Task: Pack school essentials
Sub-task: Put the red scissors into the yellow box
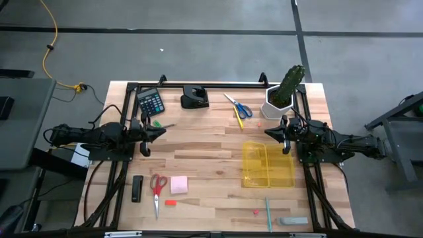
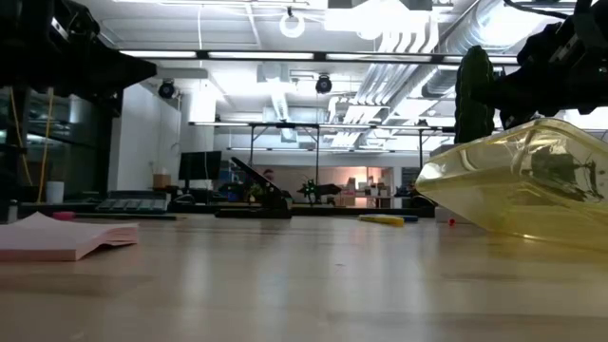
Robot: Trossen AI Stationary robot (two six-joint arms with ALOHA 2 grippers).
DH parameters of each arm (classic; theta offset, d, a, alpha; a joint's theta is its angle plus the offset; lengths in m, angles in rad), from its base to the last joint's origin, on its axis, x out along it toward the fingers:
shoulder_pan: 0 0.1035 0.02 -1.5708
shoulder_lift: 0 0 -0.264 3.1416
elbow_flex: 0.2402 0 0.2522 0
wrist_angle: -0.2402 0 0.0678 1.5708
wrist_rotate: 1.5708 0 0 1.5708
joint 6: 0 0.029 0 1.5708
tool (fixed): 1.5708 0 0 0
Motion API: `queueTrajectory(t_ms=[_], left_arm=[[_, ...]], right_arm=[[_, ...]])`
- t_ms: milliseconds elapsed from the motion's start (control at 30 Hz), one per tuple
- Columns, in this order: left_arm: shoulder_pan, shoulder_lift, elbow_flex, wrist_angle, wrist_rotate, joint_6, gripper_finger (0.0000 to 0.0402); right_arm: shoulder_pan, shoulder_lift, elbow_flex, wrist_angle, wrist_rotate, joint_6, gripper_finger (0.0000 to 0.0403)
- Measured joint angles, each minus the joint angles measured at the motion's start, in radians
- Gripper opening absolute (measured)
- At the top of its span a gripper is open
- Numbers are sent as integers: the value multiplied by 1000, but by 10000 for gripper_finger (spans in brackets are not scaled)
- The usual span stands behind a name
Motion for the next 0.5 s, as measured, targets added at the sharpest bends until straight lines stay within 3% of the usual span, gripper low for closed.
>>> queueTrajectory(t_ms=[200,300,400,500], left_arm=[[5,2,0,296,-109,-230,3],[5,21,40,418,-139,-244,1],[4,70,163,364,-111,-202,0],[4,165,320,207,-96,-141,0]], right_arm=[[0,0,0,0,0,0,0],[0,0,0,0,0,0,0],[0,0,0,0,0,0,0],[0,0,0,0,0,0,0]])
